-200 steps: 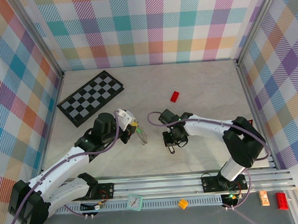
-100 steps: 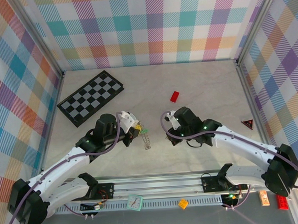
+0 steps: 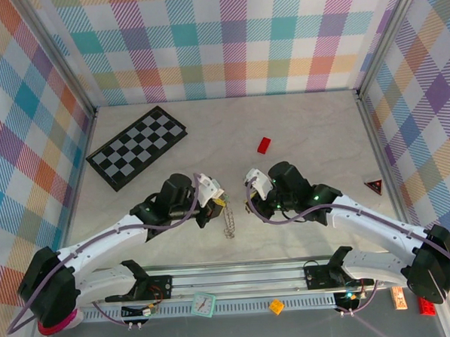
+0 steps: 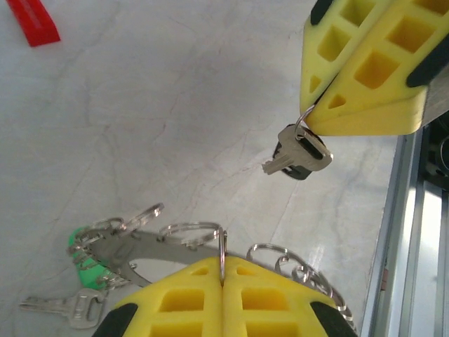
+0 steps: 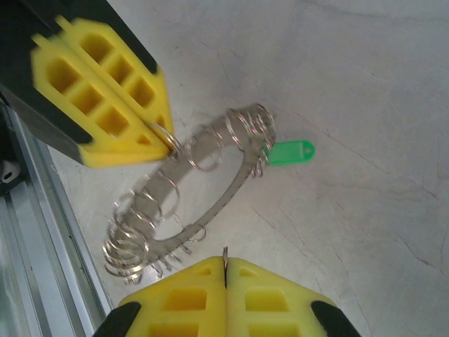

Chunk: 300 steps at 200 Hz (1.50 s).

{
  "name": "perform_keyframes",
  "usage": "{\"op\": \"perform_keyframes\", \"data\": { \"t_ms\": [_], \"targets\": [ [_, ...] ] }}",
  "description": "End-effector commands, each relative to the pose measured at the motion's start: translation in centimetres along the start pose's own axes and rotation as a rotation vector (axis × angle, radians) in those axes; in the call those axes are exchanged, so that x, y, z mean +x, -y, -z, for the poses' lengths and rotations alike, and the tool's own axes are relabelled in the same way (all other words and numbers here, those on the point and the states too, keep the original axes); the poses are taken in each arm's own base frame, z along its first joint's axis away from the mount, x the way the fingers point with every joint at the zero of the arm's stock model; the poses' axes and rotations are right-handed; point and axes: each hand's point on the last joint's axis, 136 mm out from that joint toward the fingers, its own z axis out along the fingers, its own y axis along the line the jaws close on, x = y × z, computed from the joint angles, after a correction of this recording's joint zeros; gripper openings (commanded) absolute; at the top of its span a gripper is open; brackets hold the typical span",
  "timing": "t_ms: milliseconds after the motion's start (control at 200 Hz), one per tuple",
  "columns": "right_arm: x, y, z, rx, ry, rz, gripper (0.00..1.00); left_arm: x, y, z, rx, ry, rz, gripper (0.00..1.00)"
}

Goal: Put the keys on the keyring

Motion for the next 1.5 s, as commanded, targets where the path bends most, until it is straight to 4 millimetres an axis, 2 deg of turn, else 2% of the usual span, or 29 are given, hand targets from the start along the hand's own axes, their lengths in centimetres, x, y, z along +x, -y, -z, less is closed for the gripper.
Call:
{"op": "perform_keyframes", "data": {
  "t_ms": [0,315,675,990,1495],
  "targets": [
    [-1.0,-1.3,-0.1,-0.07,0.048,0.074,0.0,-2.8,1.0,-0.2,0.046,0.072,-0.037,0.0],
    [-1.0,-1.7,-1.4,-0.11,0.029,0.119,0.0,-2.9,1.6,-1.1,0.07,0.077,-0.085,0.0],
    [-2.2,-2.2,-0.8,-0.123,0.078,0.157,0.0,-3.2,2.4,-1.1,0.094,0.079,-0.156,0.0],
    [-2.3,-2.6,-1.4,-0.139,0.07,0.164,0.0,-3.1,2.5,-1.3,0.096,0.071,-0.149,0.0],
    [-3.2,-0.8,-2.1,-0.023,0.099,0.138,0.0,-3.0,3.2,-1.5,0.143,0.064,-0.142,0.0]
  ]
}}
